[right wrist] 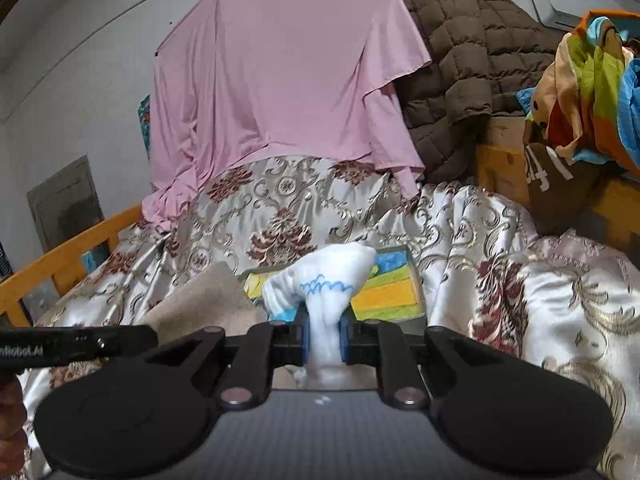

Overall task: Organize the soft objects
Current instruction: 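Carry the beige pouch and white towel with both tools into the metal tray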

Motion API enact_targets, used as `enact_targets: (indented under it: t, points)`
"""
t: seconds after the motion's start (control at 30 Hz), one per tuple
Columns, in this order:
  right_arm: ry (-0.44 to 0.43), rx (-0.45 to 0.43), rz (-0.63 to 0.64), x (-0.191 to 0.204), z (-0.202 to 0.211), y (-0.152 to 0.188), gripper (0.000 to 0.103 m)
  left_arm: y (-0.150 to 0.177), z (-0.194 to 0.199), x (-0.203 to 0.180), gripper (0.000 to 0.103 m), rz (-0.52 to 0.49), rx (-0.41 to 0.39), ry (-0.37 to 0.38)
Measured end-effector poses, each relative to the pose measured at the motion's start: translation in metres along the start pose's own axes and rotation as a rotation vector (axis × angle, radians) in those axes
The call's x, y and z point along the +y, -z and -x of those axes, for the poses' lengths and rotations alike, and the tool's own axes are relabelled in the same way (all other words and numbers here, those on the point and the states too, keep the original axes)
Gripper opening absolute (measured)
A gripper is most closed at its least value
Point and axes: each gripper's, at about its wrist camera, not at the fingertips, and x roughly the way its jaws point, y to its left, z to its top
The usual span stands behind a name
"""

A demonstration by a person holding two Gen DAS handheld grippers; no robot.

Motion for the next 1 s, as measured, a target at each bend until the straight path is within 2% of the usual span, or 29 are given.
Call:
enact_targets:
  t: [0.23,0.4,0.6,0.8,1.0]
  points:
    - [0.001,0.010,0.011,-0.014,-0.049,-0.035,0.016,-0.041,-0.052,0.028,0.007,0.057,-0.015,-0.007]
    - [0.009,0.028,0.029,-0.021,-0.108,-0.062,0.016,-0.076,-0.094,0.056,0.007,0.042,-0.050,-0.066]
    - [0.010,0.062,0.030,-0.019,-0.186,-0.085,0.016,-0.105,-0.144,0.098,0.007,0.084,-0.082,-0.135]
    - [0.010,0.107,0.052,0.000,-0.250,-0.088,0.016,-0.109,-0.187,0.136,0.007,0.107,-0.074,-0.251]
    - [-0.002,0.160,0.045,0.023,-0.292,-0.075,0.016,-0.096,-0.202,0.166,0.007,0.125,-0.046,-0.316]
